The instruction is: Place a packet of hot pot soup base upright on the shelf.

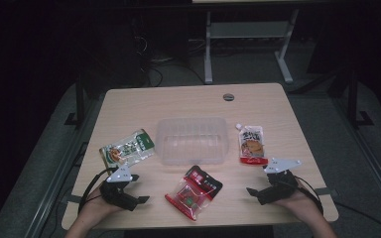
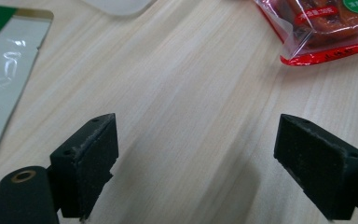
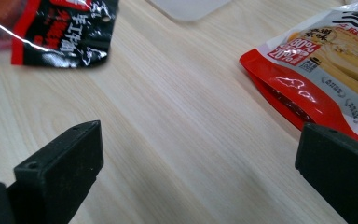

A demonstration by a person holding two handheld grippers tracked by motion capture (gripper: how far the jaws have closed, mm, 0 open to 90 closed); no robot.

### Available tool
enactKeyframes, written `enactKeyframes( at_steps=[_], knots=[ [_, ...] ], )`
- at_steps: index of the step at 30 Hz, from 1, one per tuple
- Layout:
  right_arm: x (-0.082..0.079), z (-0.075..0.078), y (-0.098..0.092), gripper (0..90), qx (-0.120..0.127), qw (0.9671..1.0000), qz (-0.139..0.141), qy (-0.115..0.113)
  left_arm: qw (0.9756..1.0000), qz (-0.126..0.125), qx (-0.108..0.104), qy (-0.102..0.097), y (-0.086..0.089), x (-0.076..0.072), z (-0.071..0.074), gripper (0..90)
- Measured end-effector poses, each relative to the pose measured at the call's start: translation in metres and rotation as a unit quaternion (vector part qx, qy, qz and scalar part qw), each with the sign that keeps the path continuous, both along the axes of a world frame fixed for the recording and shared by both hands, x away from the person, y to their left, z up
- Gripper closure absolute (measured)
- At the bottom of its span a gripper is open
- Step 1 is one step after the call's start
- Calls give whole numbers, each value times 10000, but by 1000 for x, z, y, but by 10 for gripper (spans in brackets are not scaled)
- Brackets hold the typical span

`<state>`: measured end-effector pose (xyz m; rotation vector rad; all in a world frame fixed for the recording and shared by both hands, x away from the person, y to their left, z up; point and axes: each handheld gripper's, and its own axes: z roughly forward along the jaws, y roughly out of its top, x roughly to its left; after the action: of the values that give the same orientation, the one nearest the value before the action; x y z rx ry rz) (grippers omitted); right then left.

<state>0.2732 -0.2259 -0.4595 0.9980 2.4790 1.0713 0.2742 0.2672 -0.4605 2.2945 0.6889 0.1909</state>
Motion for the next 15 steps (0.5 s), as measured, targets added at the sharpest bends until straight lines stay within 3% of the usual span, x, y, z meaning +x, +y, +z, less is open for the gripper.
enactKeyframes(
  at_steps=[8,15],
  knots=[
    [-1,2,1,6,120,9999,82,-1,10000,83,-38,38,-9,-7,9,156],
    [-1,3,4,7,142,9998,121,13,9997,30,-242,95,-17,-13,20,318]
  ],
)
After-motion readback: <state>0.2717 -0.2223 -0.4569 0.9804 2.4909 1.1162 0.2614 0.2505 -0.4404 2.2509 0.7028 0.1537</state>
